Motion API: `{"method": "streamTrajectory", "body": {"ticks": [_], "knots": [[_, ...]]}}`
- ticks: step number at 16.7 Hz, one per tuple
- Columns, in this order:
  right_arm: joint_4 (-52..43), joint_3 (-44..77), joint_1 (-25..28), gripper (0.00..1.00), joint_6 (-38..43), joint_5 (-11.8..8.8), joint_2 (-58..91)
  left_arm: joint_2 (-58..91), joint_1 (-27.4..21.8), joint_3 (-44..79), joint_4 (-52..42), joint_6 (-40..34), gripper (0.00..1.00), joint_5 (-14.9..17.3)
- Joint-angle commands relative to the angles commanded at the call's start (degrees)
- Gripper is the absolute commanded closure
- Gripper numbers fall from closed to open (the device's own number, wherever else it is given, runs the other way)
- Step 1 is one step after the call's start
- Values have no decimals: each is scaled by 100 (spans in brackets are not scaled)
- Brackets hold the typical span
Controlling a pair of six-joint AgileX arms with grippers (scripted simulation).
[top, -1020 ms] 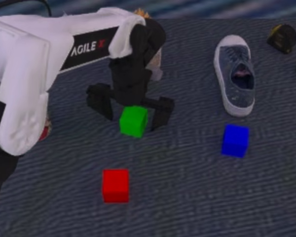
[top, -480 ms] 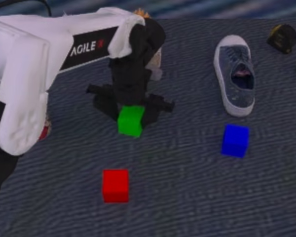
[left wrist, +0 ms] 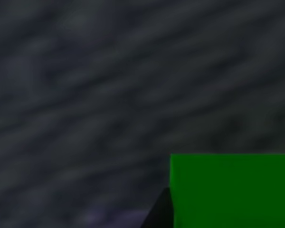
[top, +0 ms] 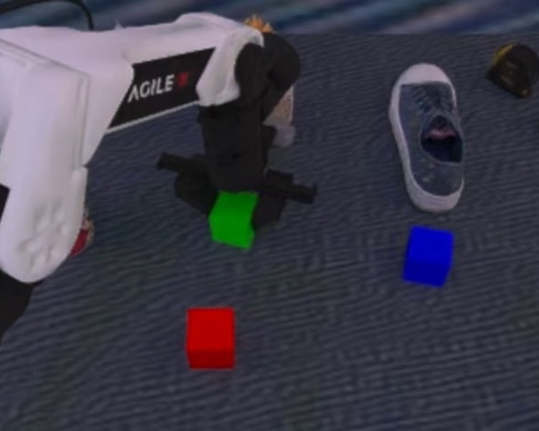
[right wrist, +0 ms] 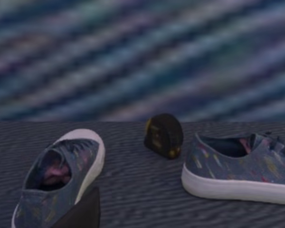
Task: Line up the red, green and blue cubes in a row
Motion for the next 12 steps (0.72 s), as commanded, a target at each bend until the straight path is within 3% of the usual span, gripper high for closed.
{"method": "streamTrajectory", "body": {"ticks": [7,12], "knots": [[0,0,0,0,0,0,0,-167,2,122,-144,16,100,-34],[0,0,0,0,0,0,0,-325,57,869,-1094,22,100,-40]]}}
